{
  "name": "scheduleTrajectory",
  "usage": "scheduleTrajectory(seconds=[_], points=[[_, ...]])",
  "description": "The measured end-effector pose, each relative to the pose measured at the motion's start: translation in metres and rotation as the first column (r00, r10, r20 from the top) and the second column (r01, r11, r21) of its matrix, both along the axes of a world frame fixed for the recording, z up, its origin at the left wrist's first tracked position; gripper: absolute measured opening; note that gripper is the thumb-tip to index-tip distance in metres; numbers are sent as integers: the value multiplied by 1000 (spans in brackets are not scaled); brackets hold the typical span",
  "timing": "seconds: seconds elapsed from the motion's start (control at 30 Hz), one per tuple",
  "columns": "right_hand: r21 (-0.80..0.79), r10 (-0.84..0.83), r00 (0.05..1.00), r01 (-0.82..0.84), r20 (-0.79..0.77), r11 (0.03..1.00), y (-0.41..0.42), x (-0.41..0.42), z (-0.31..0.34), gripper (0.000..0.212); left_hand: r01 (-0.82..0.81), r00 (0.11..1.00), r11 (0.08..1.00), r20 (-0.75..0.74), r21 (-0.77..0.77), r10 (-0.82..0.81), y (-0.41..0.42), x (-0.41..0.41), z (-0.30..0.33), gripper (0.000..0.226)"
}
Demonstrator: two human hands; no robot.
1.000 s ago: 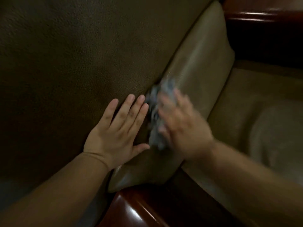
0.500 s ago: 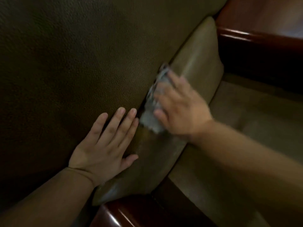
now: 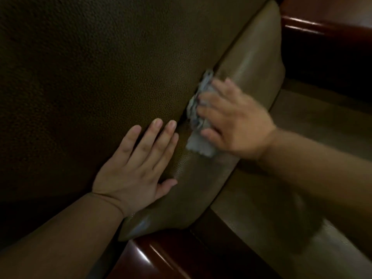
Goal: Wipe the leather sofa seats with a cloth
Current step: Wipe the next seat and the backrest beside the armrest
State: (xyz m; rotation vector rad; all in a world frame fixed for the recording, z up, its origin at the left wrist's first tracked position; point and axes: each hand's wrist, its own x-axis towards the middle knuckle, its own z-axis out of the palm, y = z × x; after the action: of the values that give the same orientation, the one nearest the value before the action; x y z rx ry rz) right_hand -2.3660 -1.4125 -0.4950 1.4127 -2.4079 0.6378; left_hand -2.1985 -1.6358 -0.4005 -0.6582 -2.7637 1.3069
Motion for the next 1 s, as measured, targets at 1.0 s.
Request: scheduleTrajectory(seconds=[1.0], points=[[-171, -318, 642, 580, 698, 796, -42, 72, -1, 65, 9, 999, 999, -31, 37, -8, 2, 1, 0, 85]])
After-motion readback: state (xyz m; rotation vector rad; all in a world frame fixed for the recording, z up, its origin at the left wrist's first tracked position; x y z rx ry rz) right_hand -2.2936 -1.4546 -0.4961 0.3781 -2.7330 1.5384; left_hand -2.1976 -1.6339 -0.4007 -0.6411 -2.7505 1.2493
